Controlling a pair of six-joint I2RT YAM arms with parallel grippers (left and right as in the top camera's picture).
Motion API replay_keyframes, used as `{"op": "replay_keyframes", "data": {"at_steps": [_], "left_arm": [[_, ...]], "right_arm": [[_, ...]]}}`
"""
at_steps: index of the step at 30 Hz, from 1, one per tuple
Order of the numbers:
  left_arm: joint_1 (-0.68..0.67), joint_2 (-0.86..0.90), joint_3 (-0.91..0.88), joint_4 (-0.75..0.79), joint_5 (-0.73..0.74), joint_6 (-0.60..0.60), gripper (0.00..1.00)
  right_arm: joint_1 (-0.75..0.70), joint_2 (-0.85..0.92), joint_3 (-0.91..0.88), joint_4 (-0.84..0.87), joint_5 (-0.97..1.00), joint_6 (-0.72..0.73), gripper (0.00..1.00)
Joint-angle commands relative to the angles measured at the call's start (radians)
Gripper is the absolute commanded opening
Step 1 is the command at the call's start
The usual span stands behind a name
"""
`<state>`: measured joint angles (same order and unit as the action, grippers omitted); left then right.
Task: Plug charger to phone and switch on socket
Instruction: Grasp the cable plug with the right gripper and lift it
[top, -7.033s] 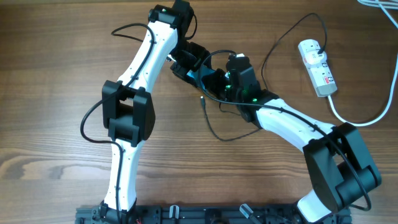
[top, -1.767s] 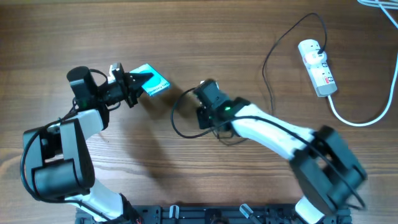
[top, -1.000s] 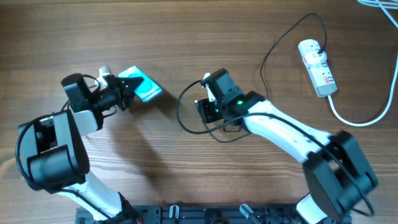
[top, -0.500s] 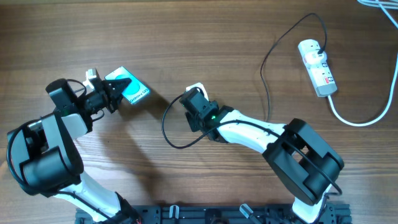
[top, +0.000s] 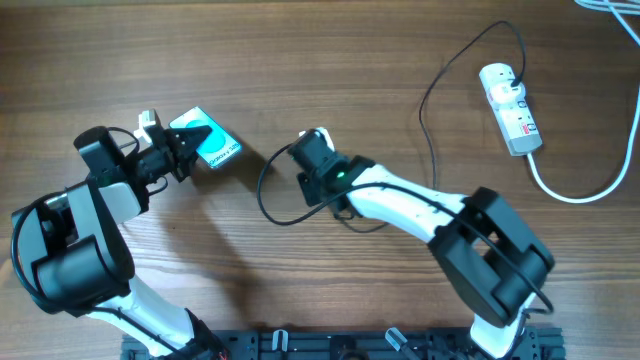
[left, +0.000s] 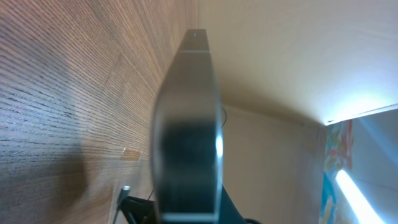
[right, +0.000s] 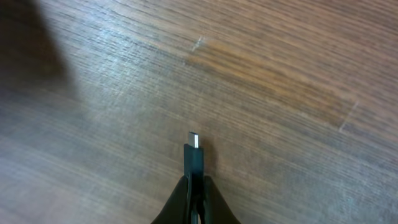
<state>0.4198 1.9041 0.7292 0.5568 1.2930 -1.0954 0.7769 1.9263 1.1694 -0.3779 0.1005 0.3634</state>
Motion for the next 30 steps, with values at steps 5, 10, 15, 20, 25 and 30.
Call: {"op": "replay_keyframes", "data": {"at_steps": [5,10,15,20,25,30], "left_arm": [[-0.099,0.007,0.012,-0.001,-0.016,0.097,0.04],[-0.129,0.007,0.012,-0.024,-0.054,0.097,0.04],[-0.083,0.007,0.012,-0.023,-0.051,0.097,0.04],[0.033,0.007,0.012,-0.023,0.027,0.105,0.04],[0.042,0.007,0.012,-0.023,0.035,0.105,0.04],[0.042,0.007,0.012,-0.023,0.035,0.105,0.04]], "right_arm": [[-0.071,-0.209,0.023,-0.1,-0.36,-0.129,0.04],[-0.073,-0.221,0.008,-0.126,-0.288,-0.092,0.27],[-0.061,-0.145,0.0,-0.048,-0.209,-0.154,0.59],[-0.05,-0.068,0.001,-0.024,-0.15,-0.025,1.0],[-0.047,-0.068,0.001,-0.001,-0.21,-0.089,1.0],[0.033,-0.057,0.001,-0.002,0.024,-0.268,1.0]]}}
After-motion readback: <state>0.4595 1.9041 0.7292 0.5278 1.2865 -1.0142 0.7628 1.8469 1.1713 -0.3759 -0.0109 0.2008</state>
